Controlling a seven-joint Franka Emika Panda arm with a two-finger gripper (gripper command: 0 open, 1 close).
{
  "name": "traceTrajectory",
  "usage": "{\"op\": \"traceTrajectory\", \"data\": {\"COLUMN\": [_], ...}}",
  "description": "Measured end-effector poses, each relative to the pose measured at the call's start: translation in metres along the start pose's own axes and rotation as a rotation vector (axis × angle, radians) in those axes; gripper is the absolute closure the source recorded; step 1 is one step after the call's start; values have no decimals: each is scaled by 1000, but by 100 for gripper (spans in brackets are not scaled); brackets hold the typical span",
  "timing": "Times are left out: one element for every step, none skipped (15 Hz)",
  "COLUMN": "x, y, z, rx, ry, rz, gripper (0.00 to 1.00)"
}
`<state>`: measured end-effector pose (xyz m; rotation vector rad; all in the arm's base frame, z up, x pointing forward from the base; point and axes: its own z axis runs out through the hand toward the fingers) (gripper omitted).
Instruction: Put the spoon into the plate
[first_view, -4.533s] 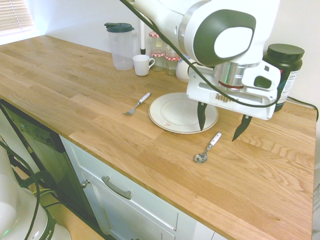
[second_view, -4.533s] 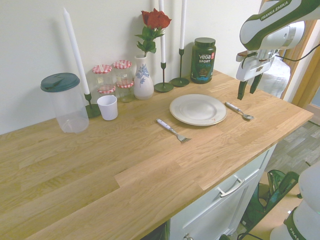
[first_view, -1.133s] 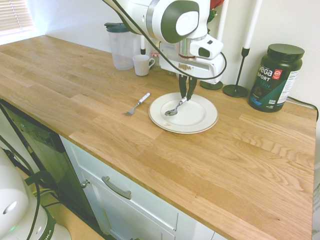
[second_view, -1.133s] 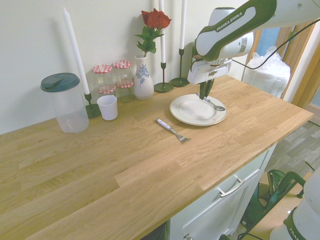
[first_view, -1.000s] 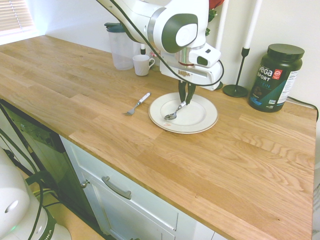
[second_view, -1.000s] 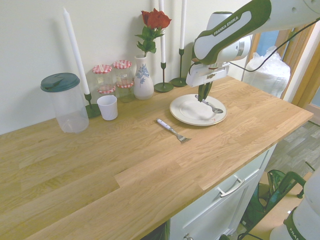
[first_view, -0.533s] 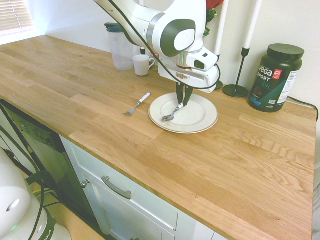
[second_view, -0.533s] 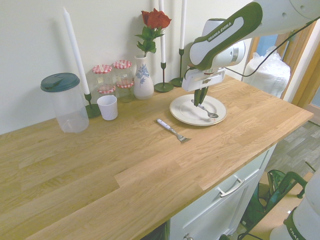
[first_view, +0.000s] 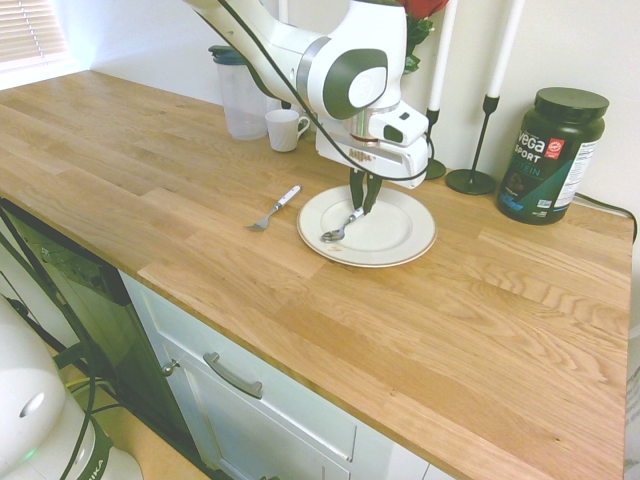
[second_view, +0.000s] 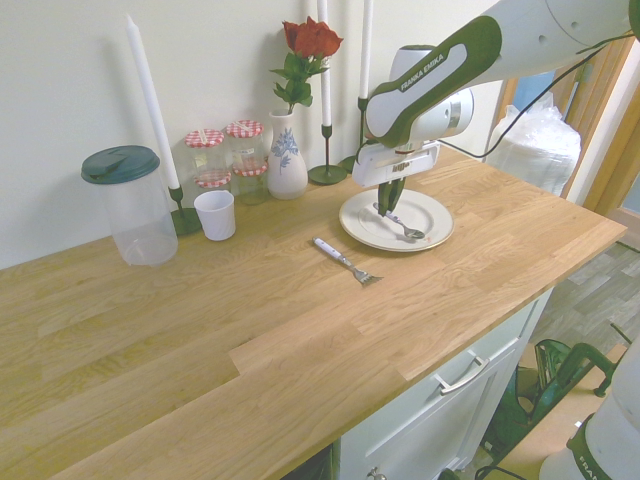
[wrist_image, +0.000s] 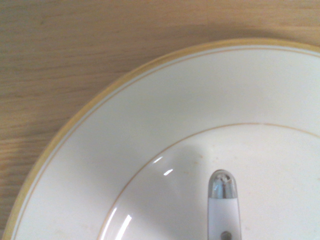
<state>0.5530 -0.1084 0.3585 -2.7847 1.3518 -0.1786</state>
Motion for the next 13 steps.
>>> {"op": "traceTrajectory", "data": {"x": [1,2,3,3,4,4,6,8,9,10,9,6,0], "y": [-1,-2,-2,-2,-2,-2,-2,-3,-3,-3,-3,-3,-4], "z": [1,1,2,3,3,3,1,-2,-7,-18,-32,-51,-72], "rx": [-2,-3,-4,-5,-5,-4,-2,1,1,-5,-11,-13,-14], "ry": [2,2,2,1,2,3,6,10,15,12,4,-1,-9], "rz": [1,2,4,5,7,9,11,12,11,12,10,8,3], "gripper": [0,0,0,0,0,0,0,0,0,0,0,0,0]}}
